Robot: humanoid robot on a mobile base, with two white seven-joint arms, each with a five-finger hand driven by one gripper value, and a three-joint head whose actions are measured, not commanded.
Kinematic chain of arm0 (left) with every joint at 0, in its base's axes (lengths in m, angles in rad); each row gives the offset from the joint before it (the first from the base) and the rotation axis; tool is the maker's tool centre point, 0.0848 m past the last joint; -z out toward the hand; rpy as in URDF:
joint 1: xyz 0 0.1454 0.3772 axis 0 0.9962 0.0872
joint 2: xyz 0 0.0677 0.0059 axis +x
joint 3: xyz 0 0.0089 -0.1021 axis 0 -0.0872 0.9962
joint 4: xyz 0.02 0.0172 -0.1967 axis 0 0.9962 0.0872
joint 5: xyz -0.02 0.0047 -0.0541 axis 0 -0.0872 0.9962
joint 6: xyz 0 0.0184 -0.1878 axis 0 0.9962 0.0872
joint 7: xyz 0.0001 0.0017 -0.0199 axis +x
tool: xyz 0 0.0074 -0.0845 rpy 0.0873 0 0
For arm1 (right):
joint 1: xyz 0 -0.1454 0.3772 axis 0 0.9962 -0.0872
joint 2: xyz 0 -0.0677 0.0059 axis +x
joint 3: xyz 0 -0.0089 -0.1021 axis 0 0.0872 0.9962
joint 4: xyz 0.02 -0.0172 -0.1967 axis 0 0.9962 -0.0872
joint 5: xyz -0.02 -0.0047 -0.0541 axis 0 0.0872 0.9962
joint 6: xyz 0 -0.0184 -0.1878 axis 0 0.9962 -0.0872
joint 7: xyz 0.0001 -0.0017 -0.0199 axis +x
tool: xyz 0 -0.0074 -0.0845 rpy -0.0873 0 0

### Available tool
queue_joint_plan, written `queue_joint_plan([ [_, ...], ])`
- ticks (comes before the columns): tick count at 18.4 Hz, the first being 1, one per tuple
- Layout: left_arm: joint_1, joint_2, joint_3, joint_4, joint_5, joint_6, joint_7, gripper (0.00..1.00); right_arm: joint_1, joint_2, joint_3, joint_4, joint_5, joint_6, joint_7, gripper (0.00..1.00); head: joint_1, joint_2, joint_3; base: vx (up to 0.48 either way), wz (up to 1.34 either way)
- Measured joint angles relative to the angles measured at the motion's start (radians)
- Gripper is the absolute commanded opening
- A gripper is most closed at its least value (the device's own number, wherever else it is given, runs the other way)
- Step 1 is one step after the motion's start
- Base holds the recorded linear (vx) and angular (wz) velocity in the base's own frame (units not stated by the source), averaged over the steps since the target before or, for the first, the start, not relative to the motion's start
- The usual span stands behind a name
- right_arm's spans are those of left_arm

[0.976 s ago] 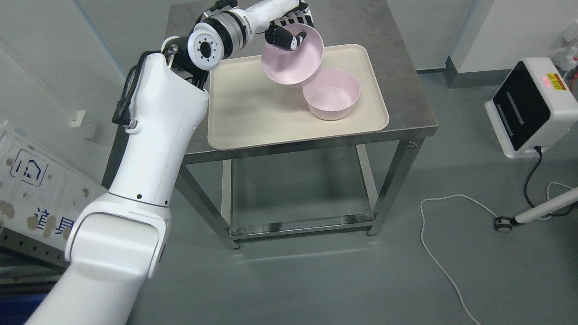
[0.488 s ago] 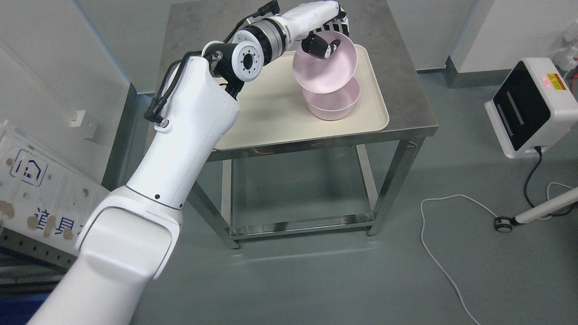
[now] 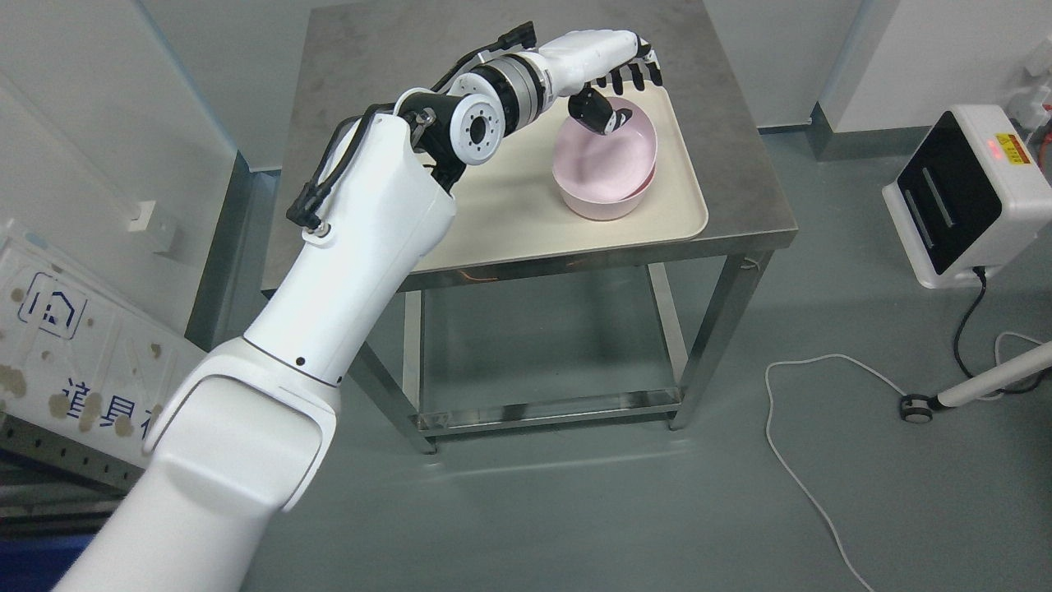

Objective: Stack pink IKEA bowls on left shelf middle
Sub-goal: 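Lower the held pink bowl into the other pink bowl and release, then grasp the rim of the stacked pink bowls with the left hand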

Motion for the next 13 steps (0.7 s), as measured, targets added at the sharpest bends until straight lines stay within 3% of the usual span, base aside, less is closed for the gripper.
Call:
queue_joint_plan([
  [4, 0.012, -0.002, 0.126, -0.015, 0.016, -0.052, 0.0, 0.85, 0.0, 0.0, 0.0, 0.0, 0.0, 0.0, 0.0, 1.0, 0.0, 0.0, 0.0, 0.0, 0.0],
  [9, 0.178, -0.004, 0.311, -0.103, 0.229, -0.276, -0.008, 0.85, 0.0, 0.0, 0.0, 0.0, 0.0, 0.0, 0.0, 1.0, 0.0, 0.0, 0.0, 0.0, 0.0],
  [13, 0.35, -0.005, 0.355, -0.196, 0.272, -0.333, -0.013, 0.84, 0.0, 0.0, 0.0, 0.0, 0.0, 0.0, 0.0, 1.0, 0.0, 0.0, 0.0, 0.0, 0.0],
])
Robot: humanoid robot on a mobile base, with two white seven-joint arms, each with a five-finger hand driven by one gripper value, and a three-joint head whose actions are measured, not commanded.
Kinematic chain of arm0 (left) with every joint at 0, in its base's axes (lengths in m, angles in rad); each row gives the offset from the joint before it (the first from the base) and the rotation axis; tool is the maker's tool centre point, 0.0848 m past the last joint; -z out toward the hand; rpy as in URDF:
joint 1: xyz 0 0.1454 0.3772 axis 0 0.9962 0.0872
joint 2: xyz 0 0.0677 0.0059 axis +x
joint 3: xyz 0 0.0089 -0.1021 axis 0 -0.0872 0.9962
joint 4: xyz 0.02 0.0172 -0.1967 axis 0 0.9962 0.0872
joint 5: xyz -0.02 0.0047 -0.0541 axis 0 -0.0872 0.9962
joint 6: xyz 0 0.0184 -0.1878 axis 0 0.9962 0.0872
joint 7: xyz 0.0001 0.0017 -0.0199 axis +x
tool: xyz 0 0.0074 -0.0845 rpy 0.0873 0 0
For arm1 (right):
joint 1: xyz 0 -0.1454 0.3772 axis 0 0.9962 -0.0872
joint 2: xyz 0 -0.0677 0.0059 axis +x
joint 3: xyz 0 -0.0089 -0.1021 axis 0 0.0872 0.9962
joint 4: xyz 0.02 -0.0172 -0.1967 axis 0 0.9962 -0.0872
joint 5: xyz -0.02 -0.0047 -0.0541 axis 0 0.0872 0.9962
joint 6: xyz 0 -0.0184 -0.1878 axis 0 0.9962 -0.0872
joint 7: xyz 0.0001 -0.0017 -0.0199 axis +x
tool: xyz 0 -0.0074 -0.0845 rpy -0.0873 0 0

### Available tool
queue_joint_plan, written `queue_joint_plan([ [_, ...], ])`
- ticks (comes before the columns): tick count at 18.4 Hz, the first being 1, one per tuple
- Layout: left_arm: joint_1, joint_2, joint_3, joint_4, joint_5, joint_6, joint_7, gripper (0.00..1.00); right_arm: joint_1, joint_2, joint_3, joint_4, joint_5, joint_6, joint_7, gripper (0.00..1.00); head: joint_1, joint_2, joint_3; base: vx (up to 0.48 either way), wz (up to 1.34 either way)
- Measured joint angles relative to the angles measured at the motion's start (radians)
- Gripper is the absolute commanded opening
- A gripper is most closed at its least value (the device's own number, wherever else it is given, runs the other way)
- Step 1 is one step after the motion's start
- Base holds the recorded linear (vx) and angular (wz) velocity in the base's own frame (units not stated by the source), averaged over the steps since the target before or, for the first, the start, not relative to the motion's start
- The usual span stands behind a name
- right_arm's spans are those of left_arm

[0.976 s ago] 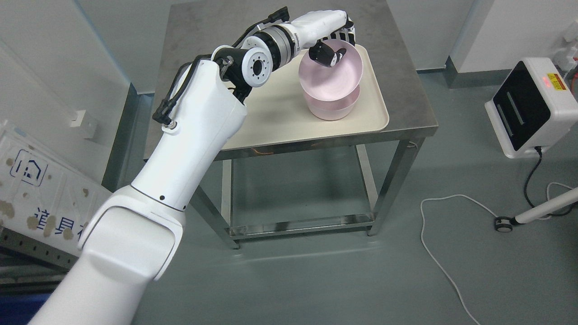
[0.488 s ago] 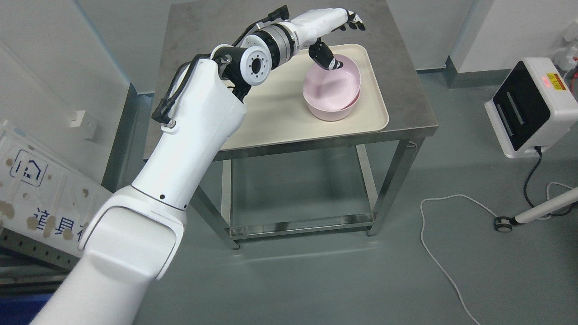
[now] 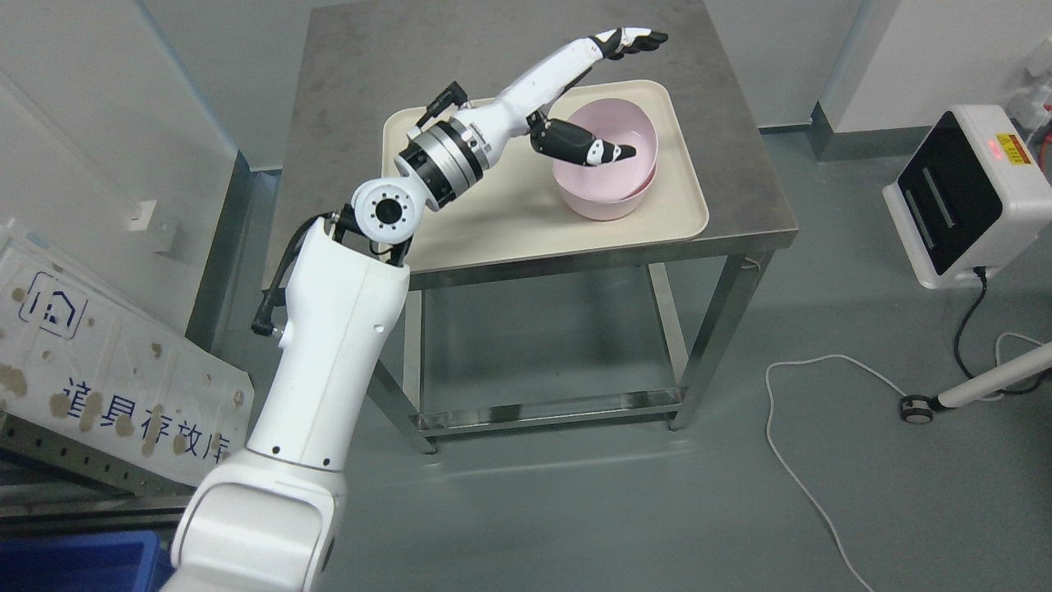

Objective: Stack pink IKEA bowls on left shelf middle
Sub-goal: 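Grasp the rim of the stacked pink bowls with the left hand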

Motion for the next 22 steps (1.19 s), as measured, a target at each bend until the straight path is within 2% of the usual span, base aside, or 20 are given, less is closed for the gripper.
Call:
queue_joint_plan([
  [4, 0.077, -0.001, 0.016, -0.055, -0.146, -0.003, 0.0, 0.84, 0.0, 0.0, 0.0, 0.0, 0.0, 0.0, 0.0, 1.0, 0.0, 0.0, 0.0, 0.0, 0.0],
  [7, 0.099, -0.001, 0.019, -0.077, -0.257, 0.031, 0.0, 0.82, 0.0, 0.0, 0.0, 0.0, 0.0, 0.0, 0.0, 1.0, 0.0, 0.0, 0.0, 0.0, 0.0],
  [16, 0.045, -0.002, -0.042, -0.09, -0.437, 0.199, -0.008, 0.75, 0.0, 0.0, 0.0, 0.0, 0.0, 0.0, 0.0, 1.0, 0.0, 0.0, 0.0, 0.0, 0.0],
  [19, 0.034, -0.002, -0.071, -0.086, -0.475, 0.214, -0.018, 0.66, 0.0, 0.0, 0.0, 0.0, 0.0, 0.0, 0.0, 1.0, 0.0, 0.0, 0.0, 0.0, 0.0],
  [22, 0.03, -0.002, -0.09, -0.083, -0.492, 0.219, -0.029, 0.51, 0.0, 0.0, 0.0, 0.0, 0.0, 0.0, 0.0, 1.0, 0.0, 0.0, 0.0, 0.0, 0.0],
])
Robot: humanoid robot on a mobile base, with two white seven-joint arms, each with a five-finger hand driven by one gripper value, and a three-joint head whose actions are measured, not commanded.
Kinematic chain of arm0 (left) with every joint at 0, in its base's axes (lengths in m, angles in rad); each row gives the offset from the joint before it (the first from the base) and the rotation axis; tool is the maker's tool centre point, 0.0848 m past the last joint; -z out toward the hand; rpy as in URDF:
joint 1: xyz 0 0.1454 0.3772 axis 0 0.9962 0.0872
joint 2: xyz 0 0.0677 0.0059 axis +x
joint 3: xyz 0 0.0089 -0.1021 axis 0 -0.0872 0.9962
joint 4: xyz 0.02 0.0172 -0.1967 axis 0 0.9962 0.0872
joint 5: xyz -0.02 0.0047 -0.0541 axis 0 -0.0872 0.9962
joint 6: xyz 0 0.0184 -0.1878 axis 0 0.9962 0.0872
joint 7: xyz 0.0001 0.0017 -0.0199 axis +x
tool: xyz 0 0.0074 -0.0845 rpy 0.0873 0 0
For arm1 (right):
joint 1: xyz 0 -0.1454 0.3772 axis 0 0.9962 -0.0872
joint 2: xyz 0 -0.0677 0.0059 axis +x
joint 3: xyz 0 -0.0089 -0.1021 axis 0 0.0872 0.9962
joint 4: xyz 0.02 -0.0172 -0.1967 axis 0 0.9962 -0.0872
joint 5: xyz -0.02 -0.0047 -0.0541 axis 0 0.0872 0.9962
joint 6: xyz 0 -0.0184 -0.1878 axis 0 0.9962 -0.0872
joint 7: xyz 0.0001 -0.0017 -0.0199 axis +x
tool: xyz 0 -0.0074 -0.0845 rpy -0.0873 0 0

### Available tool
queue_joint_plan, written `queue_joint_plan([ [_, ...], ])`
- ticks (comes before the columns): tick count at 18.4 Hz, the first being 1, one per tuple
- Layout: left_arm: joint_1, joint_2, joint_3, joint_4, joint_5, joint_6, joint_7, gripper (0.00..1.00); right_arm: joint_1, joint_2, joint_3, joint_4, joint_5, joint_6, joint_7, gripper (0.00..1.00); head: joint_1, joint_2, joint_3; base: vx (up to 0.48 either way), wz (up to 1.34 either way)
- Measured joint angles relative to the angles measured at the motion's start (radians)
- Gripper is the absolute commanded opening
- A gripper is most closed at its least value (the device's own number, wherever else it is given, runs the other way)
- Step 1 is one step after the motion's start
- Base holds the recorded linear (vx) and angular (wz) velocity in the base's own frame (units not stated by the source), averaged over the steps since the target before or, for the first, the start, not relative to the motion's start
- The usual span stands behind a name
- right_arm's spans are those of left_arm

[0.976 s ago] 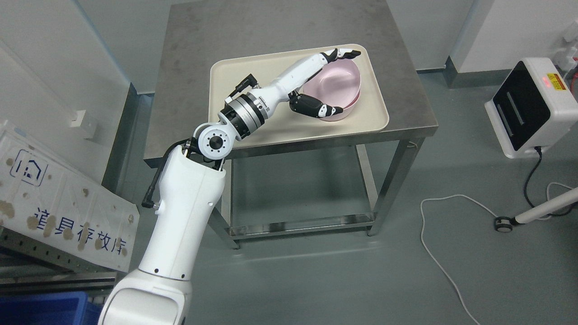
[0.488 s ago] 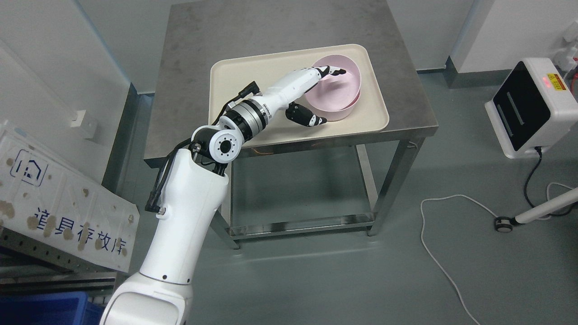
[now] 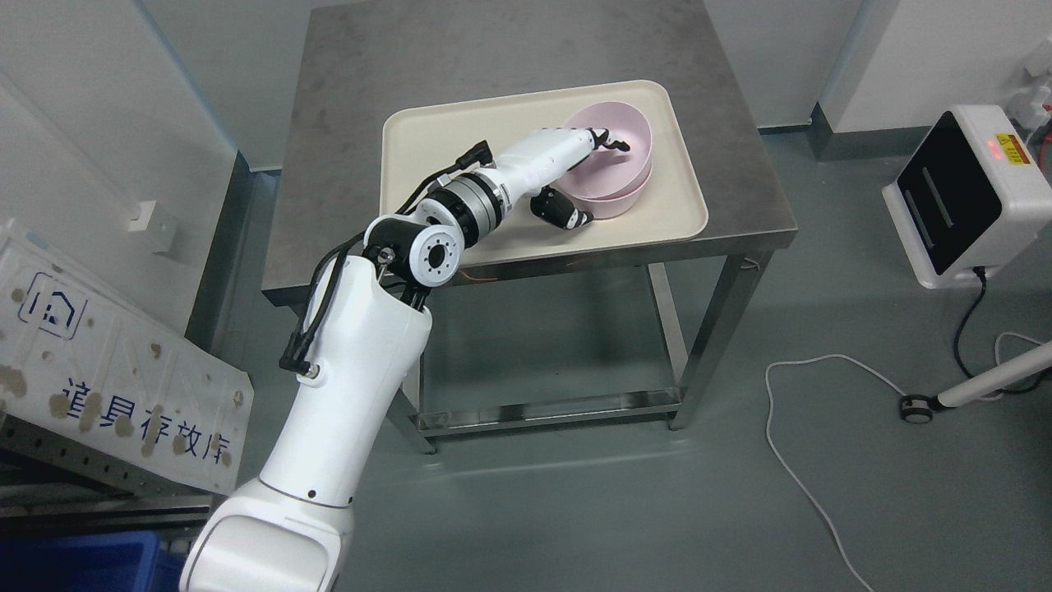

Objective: Stack pink IKEA bowls on left shelf middle
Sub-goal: 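Grasp the rim of the stacked pink bowls with the left hand, then lift the stacked bowls off the tray with the left hand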

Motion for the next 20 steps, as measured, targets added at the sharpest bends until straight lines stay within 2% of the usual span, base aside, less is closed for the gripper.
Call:
queue_joint_plan([
  [4, -0.001, 0.0, -0.008, 0.0, -0.008, -0.028, -0.004, 0.15, 0.0, 0.0, 0.0, 0.0, 0.0, 0.0, 0.0, 1.0, 0.0, 0.0, 0.0, 0.0, 0.0],
  [7, -0.001, 0.0, -0.001, 0.001, -0.01, -0.081, -0.004, 0.01, 0.0, 0.0, 0.0, 0.0, 0.0, 0.0, 0.0, 1.0, 0.0, 0.0, 0.0, 0.0, 0.0],
  [15, 0.006, 0.0, 0.06, -0.005, 0.002, -0.175, -0.006, 0.01, 0.0, 0.0, 0.0, 0.0, 0.0, 0.0, 0.0, 1.0, 0.0, 0.0, 0.0, 0.0, 0.0],
  [20, 0.006, 0.0, 0.168, -0.049, 0.117, -0.193, -0.004, 0.01, 0.0, 0.0, 0.0, 0.0, 0.0, 0.0, 0.0, 1.0, 0.0, 0.0, 0.0, 0.0, 0.0],
])
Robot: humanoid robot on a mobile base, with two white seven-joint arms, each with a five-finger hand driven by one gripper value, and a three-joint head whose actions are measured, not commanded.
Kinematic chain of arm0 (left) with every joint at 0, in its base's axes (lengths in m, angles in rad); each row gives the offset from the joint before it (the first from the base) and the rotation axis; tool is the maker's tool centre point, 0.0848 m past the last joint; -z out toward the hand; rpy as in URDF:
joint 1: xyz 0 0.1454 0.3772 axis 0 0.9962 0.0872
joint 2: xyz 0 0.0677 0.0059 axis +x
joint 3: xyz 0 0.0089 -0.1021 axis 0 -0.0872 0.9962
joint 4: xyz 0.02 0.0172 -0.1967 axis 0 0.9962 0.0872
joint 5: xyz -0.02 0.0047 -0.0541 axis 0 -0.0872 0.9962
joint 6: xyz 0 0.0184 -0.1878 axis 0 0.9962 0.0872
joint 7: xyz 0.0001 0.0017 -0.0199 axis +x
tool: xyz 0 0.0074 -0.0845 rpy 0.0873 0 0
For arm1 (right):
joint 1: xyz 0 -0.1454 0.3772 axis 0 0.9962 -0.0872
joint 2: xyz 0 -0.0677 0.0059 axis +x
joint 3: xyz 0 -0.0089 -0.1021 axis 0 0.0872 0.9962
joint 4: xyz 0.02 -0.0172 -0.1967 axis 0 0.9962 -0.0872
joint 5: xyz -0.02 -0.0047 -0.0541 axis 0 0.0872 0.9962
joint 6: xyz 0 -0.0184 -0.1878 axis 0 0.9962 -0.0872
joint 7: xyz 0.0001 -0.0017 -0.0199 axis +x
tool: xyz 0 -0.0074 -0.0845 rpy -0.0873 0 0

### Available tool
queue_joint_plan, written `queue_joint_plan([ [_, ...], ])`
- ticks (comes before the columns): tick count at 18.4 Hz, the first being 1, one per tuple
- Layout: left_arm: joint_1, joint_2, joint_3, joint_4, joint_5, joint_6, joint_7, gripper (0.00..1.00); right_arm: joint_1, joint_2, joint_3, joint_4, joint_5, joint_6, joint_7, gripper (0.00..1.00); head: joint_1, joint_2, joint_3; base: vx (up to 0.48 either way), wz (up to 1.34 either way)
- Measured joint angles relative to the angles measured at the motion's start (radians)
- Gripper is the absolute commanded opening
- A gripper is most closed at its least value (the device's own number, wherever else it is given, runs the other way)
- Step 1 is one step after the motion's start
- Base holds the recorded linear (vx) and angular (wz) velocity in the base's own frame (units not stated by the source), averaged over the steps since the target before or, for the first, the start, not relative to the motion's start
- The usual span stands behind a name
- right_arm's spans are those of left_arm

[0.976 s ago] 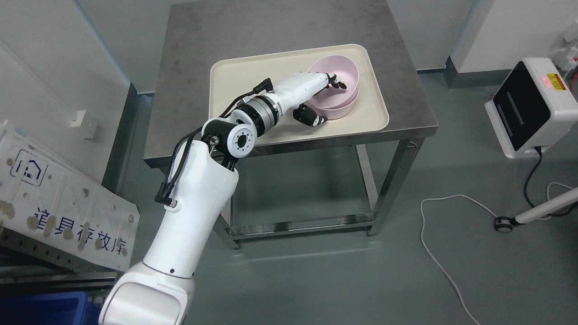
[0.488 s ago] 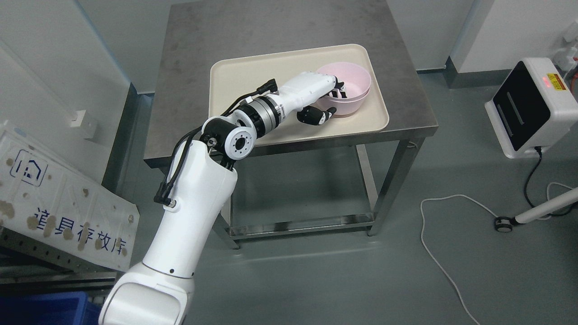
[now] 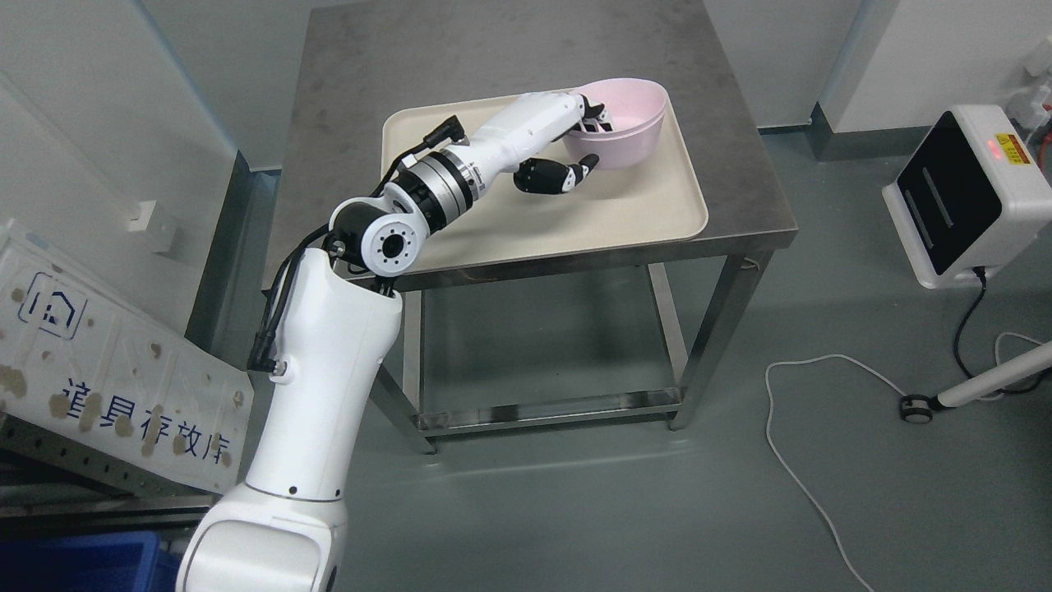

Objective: Stack pink IKEA bowls on left shelf middle
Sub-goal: 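Lift the stacked bowls off the tray with the left hand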

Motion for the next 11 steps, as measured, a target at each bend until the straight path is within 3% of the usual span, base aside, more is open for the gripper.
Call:
queue_joint_plan([
  [11, 0.001, 0.0, 0.215, -0.079, 0.238, 0.091, 0.078, 0.02, 0.0, 0.0, 0.0, 0.0, 0.0, 0.0, 0.0, 1.0, 0.0, 0.0, 0.0, 0.001, 0.0],
])
